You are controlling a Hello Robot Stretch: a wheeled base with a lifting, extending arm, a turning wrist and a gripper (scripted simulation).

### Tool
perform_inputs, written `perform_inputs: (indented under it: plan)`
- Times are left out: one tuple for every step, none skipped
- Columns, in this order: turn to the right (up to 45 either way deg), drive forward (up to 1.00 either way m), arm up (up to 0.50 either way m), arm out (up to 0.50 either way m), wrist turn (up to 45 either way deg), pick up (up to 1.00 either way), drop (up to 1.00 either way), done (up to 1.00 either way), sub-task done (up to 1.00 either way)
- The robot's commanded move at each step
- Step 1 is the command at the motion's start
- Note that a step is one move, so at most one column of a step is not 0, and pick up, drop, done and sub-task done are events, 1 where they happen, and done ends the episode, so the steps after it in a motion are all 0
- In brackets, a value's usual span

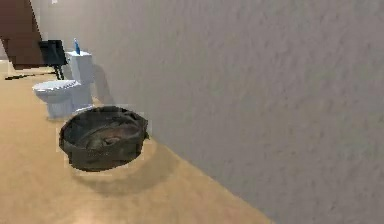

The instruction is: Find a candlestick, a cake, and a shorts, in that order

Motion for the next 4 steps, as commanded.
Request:
perform_inputs:
  plan:
    - [-33.0, 0.0, 0.0, 0.0, 0.0, 0.0, 0.0, 0.0, 0.0]
    - [0.0, 0.05, 0.0, 0.0, 0.0, 0.0, 0.0, 0.0, 0.0]
    - [-45.0, 0.0, 0.0, 0.0, 0.0, 0.0, 0.0, 0.0, 0.0]
    - [-21.0, 0.0, 0.0, 0.0, 0.0, 0.0, 0.0, 0.0, 0.0]
